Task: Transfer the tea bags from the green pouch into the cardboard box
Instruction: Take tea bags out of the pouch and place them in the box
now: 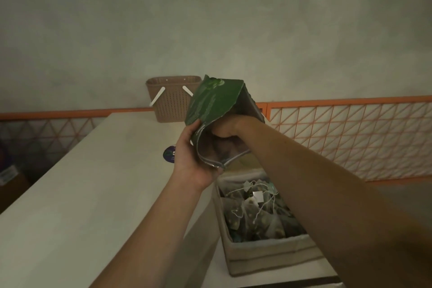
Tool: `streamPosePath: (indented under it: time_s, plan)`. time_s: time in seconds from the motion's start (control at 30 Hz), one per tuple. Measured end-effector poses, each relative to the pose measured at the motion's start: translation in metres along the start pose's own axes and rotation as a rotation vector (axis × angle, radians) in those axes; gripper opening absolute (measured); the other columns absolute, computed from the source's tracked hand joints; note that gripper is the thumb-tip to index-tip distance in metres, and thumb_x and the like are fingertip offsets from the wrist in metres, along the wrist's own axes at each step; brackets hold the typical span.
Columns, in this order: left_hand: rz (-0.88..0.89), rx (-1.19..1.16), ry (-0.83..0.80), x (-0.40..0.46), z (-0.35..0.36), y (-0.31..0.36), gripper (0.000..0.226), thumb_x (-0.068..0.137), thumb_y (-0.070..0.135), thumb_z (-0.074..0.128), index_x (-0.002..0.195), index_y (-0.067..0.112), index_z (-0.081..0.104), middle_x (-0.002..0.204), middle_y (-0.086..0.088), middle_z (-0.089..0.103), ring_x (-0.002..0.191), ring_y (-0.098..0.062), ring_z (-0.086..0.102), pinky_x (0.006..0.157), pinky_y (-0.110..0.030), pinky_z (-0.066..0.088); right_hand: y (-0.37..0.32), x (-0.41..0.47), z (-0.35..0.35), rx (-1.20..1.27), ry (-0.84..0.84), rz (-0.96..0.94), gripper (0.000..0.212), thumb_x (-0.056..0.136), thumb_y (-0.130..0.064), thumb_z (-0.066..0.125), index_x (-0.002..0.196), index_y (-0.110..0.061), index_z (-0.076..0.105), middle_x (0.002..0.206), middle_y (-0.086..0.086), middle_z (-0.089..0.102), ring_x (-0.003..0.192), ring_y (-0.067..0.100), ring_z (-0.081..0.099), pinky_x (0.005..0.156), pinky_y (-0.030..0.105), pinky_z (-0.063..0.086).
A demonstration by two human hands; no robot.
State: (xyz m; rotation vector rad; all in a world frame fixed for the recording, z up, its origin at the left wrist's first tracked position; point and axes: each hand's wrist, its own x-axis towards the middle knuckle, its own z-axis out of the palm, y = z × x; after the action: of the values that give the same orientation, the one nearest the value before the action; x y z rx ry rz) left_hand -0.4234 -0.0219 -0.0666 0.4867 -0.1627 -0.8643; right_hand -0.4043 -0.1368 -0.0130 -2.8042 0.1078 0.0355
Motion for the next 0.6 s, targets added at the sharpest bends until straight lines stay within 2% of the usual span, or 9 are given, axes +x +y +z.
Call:
streamPosePath:
  time_s: [0.13,0.2,0.27,0.37,0.47,0.53,0.6]
  plan:
    - [-0.006,-0.011,0.007,0.0,-0.007,0.004,0.048,0.091,0.044,0.055,0.123,0.011,0.07,0.139,-0.015,0.062,0.129,-0.033,0.058,0.099,-0.047,0.054,-0.003,-0.004,0.0,-0.102,0.027,-0.041,0.031,0.095,-0.013,0.055,0.126,-0.012,0.056,0.127,0.011,0.058,0.109,0.025,0.053,0.089,0.029,0.038]
    - [0.003,-0.02,-0.004,0.0,-0.009,0.006,0.048,0.094,0.044,0.053,0.12,0.009,0.071,0.13,-0.019,0.067,0.113,-0.036,0.067,0.089,-0.051,0.06,-0.005,-0.013,-0.002,-0.108,0.073,-0.058,0.027,0.091,-0.013,0.06,0.119,-0.009,0.061,0.12,0.011,0.062,0.102,0.023,0.055,0.082,0.025,0.038]
    - [0.026,-0.035,-0.022,0.001,-0.011,0.007,0.048,0.095,0.044,0.052,0.126,0.011,0.069,0.13,-0.016,0.067,0.104,-0.038,0.07,0.076,-0.055,0.061,-0.005,-0.029,-0.003,0.008,0.111,-0.08,0.022,0.09,-0.009,0.06,0.111,-0.01,0.067,0.11,0.007,0.066,0.098,0.018,0.058,0.08,0.023,0.039]
    - [0.046,-0.001,0.0,0.003,-0.014,0.008,0.047,0.095,0.046,0.053,0.127,0.015,0.069,0.122,-0.013,0.07,0.098,-0.032,0.07,0.073,-0.045,0.061,-0.002,-0.061,0.003,0.067,0.189,-0.154,0.024,0.091,-0.004,0.057,0.102,-0.017,0.074,0.103,-0.005,0.064,0.093,0.009,0.056,0.085,0.019,0.039]
    - [0.048,0.01,0.027,0.005,-0.016,0.006,0.046,0.095,0.047,0.052,0.112,0.012,0.074,0.115,-0.011,0.071,0.088,-0.027,0.07,0.073,-0.033,0.059,0.01,-0.09,0.016,0.085,0.38,-0.227,0.021,0.088,-0.005,0.064,0.1,-0.018,0.075,0.104,-0.011,0.046,0.088,0.0,0.05,0.089,0.01,0.04]
    - [0.038,0.007,0.022,0.007,-0.017,0.005,0.049,0.095,0.048,0.051,0.121,0.011,0.071,0.129,-0.01,0.067,0.098,-0.027,0.068,0.082,-0.033,0.057,0.02,-0.108,0.027,0.149,0.511,-0.263,0.026,0.085,-0.003,0.067,0.106,-0.018,0.072,0.107,-0.012,0.049,0.086,-0.006,0.049,0.086,0.002,0.039]
    - [0.022,0.008,-0.005,0.008,-0.019,0.004,0.057,0.095,0.048,0.052,0.14,0.014,0.06,0.144,-0.01,0.058,0.122,-0.028,0.061,0.1,-0.038,0.051,0.03,-0.123,0.038,0.249,0.587,-0.236,0.039,0.085,-0.004,0.068,0.117,-0.025,0.066,0.111,-0.016,0.053,0.09,-0.008,0.051,0.088,0.003,0.042]
